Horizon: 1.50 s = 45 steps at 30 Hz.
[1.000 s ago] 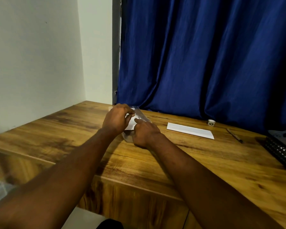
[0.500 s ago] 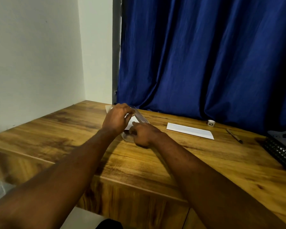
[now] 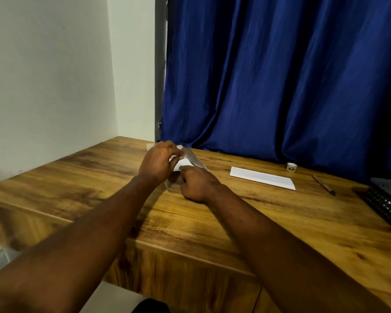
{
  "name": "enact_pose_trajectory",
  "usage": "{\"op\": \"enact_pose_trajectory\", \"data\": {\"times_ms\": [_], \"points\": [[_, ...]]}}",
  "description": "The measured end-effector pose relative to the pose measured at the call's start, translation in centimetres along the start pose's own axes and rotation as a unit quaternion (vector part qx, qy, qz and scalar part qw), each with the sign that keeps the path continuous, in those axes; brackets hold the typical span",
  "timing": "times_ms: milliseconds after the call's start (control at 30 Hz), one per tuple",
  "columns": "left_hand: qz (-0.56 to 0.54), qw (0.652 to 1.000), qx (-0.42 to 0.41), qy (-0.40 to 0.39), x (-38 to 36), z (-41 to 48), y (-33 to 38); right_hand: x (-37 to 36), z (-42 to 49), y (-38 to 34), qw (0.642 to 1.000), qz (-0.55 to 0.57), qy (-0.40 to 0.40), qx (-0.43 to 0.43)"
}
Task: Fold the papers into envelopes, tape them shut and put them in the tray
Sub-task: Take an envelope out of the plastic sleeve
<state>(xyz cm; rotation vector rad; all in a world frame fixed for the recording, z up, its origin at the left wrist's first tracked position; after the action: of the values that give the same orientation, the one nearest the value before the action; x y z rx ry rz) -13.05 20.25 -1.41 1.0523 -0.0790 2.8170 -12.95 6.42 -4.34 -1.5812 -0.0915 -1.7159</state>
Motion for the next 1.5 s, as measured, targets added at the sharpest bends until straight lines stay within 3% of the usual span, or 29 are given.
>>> {"op": "enact_pose_trajectory", "data": {"times_ms": [100,200,367,533,700,767,967,1100,1167,1267,1400,1500], "points": [[0.001,1.000,0.012,-0.014,-0.5,-0.3,-0.2,0.7,-0.6,-0.1,0.995,-0.005,0.085,0.057],[-0.039,0.997,0.060,-0.019,-0.9,-0.6,-1.1,1.6,-1.1,0.0,0.989,0.015,0.135,0.052],[-0.161,0.966,0.200,-0.043,-1.4,-1.6,-2.0,2.8,-1.5,1.5,0.991,0.073,0.116,0.004],[-0.178,0.947,0.251,-0.089,-2.3,-3.0,-2.1,4.7,-2.3,-0.1,0.997,0.077,-0.010,0.014],[-0.218,0.931,0.263,-0.130,-2.4,-3.5,-1.6,8.1,-3.0,-0.5,0.994,0.102,0.040,0.007],[-0.211,0.930,0.269,-0.135,-2.4,-3.8,-1.8,9.6,-3.1,-0.1,0.989,0.115,0.097,0.011],[-0.211,0.928,0.264,-0.156,-2.5,-3.9,-1.7,14.3,-3.9,2.0,0.913,0.149,0.375,0.063],[-0.166,0.934,0.250,-0.193,-2.3,-3.4,-1.4,15.4,-5.0,3.7,0.852,0.192,0.486,0.043],[-0.101,0.949,0.203,-0.221,-2.3,-3.2,-1.3,16.0,-6.0,4.7,0.810,0.217,0.545,0.019],[0.014,0.956,0.127,-0.262,-2.4,-2.9,-0.8,16.6,-6.8,6.8,0.763,0.293,0.574,-0.052],[0.025,0.949,0.173,-0.262,-1.2,-2.2,-0.1,16.4,-7.9,9.8,0.708,0.348,0.600,-0.136],[0.105,0.945,0.136,-0.279,-1.3,-2.1,0.4,15.7,-8.3,11.9,0.684,0.355,0.603,-0.203]]}}
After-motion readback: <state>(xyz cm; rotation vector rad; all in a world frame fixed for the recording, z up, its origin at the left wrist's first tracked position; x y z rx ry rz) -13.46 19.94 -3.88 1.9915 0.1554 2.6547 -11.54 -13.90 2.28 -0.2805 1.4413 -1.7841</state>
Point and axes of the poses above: each hand's wrist, its own z-axis towards the middle knuckle, its own x-axis out of the back of the hand, y = z × x, the point moved 5 cm from there along z, towards the middle knuckle, and after that the axes turned 15 degrees about z, right-handed, at the moved point
